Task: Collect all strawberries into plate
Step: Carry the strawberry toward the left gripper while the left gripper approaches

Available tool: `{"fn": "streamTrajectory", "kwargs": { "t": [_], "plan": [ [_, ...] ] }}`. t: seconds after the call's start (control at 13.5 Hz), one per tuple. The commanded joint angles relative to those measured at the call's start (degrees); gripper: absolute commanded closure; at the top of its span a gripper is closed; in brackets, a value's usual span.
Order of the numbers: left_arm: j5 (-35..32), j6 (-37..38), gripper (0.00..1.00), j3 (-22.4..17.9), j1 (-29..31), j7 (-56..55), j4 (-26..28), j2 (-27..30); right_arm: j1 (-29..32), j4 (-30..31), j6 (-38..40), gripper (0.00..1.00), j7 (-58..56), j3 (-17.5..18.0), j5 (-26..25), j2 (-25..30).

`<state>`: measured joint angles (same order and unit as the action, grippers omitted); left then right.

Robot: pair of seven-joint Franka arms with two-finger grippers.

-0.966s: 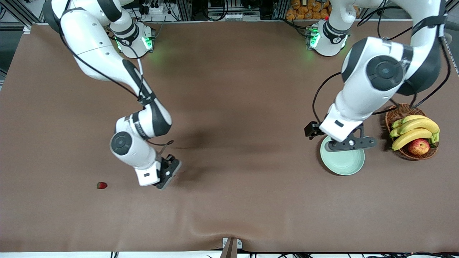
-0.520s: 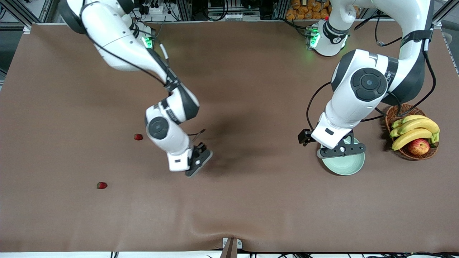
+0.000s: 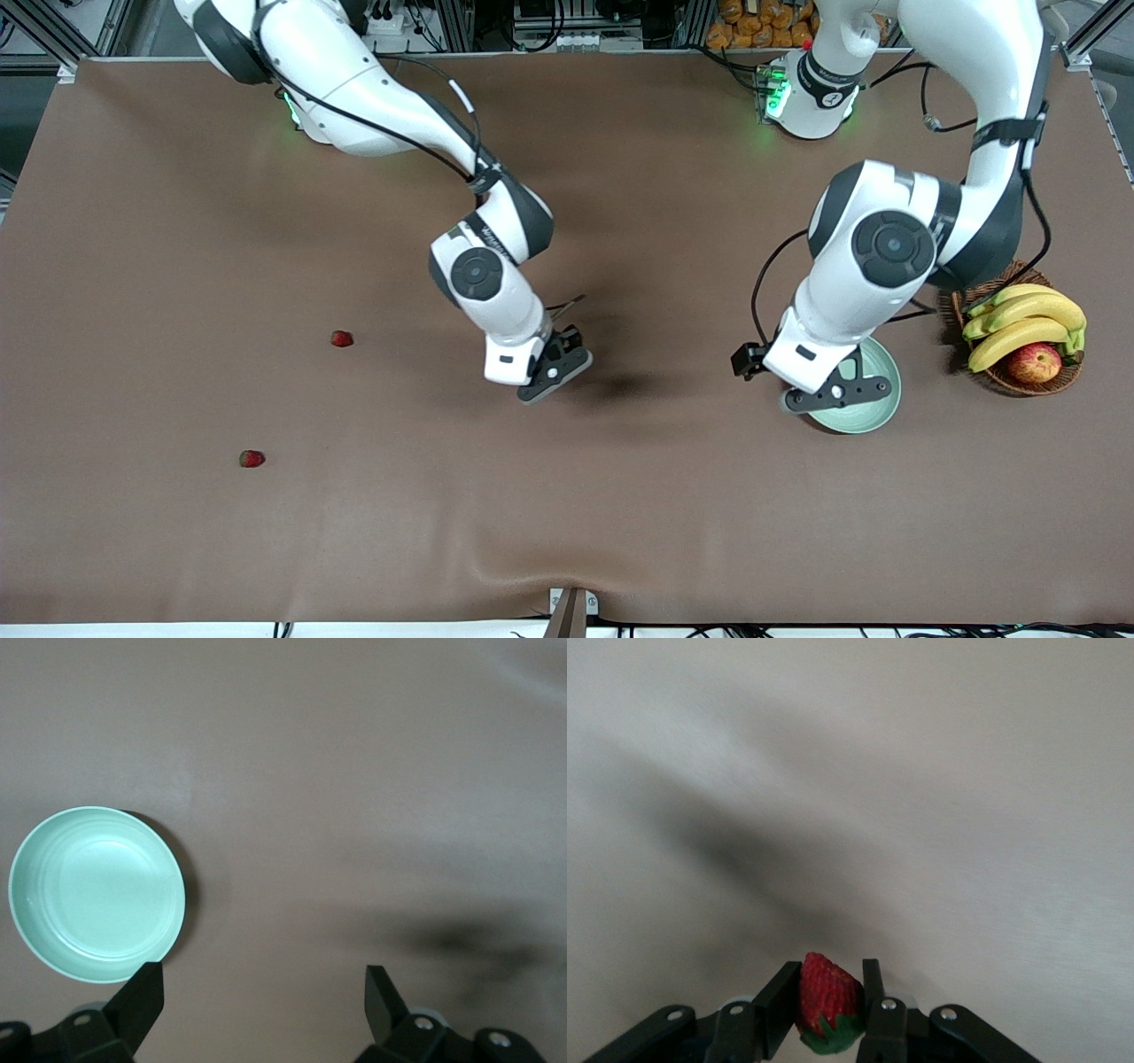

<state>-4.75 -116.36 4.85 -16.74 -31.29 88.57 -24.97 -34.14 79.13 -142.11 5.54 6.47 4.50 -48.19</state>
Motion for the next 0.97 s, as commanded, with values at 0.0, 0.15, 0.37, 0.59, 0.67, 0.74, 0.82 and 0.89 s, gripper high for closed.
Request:
{"fn": "streamTrajectory", "kwargs": {
  "t": [0.0, 0.15, 0.37, 0.59, 0.67, 0.74, 0.82, 0.89],
  "plan": [
    [-1.5, -3.4, 0.00, -0.1, 0.7, -1.6, -0.5, -2.7, -4.3, -9.9, -0.2, 1.00, 9.8, -0.7, 0.4, -6.9],
    [-1.5, -8.7, 0.00, -0.2, 0.7, -2.3, -0.4, -5.3, -6.4, -13.5, -2.2, 1.00, 14.0, -1.0, 0.4, -10.2],
    [-1.4, -10.7, 0.00, -0.1, 0.7, -4.0, -0.2, -7.5, -8.6, -17.2, -6.2, 1.00, 17.7, -1.0, 0.3, -14.6],
    [-1.2, -10.6, 0.00, 0.1, 0.8, -8.3, 3.0, -6.9, -10.4, -18.1, -9.4, 1.00, 17.8, -3.3, 0.1, -17.1],
    [-1.2, -10.4, 0.00, 0.1, 0.7, -8.8, 3.7, -6.8, -11.4, -18.1, -9.9, 0.85, 17.6, -4.7, 0.0, -17.4],
    [-1.2, -9.9, 0.00, 0.1, -0.2, -9.0, 3.6, -6.8, -12.3, -18.0, -9.9, 0.23, 17.2, -6.5, -0.4, -17.3],
    [-1.1, -9.2, 0.00, 0.2, -0.8, -10.5, 3.3, -6.9, -12.8, -17.9, -9.5, 0.00, 16.9, -7.8, -1.2, -16.7],
    [-1.2, -9.1, 0.00, 0.2, -0.9, -12.9, 3.2, -6.9, -12.7, -17.7, -9.0, 0.00, 16.9, -8.0, -1.9, -15.4]
  ]
}}
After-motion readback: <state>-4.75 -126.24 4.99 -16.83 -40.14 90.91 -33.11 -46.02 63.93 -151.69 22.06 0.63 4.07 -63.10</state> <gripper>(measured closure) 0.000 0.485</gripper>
